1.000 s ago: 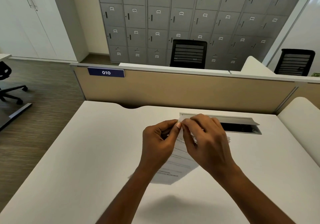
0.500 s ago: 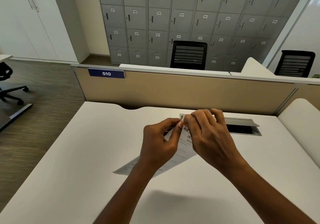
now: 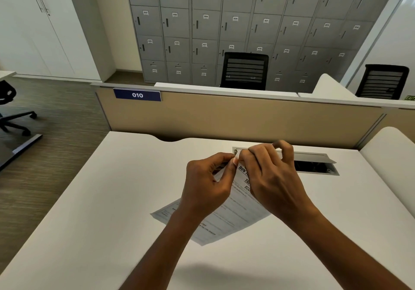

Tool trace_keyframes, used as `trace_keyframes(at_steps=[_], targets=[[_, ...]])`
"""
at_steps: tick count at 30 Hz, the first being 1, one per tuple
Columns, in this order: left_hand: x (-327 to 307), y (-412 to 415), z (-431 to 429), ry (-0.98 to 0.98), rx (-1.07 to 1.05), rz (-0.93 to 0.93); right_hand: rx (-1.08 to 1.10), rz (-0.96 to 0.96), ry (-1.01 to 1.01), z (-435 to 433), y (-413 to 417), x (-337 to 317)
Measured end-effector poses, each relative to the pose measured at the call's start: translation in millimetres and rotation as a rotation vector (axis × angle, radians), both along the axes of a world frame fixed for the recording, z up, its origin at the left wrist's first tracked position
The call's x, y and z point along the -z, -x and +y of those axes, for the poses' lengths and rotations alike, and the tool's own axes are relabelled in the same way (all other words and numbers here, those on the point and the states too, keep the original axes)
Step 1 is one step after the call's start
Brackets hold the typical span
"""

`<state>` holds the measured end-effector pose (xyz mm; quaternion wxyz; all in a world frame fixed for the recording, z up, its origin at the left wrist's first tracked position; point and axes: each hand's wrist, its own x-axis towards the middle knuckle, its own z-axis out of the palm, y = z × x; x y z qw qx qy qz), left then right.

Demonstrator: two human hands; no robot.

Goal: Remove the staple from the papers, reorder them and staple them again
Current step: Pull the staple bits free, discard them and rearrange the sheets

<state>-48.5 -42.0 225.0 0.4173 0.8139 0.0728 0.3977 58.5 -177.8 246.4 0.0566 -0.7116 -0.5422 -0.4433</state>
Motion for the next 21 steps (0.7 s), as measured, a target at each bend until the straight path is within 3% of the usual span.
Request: trace_keyframes(at_steps=[12, 21], targets=[[-1.4, -1.4, -1.7, 0.069, -0.004, -0.011, -0.061, 0.079, -0.084, -2.4, -2.0, 3.4], [-1.0, -1.9, -1.3, 0.030, 0.023, 0.030, -0.009, -0.135, -0.050, -5.4, -7.6, 0.3]])
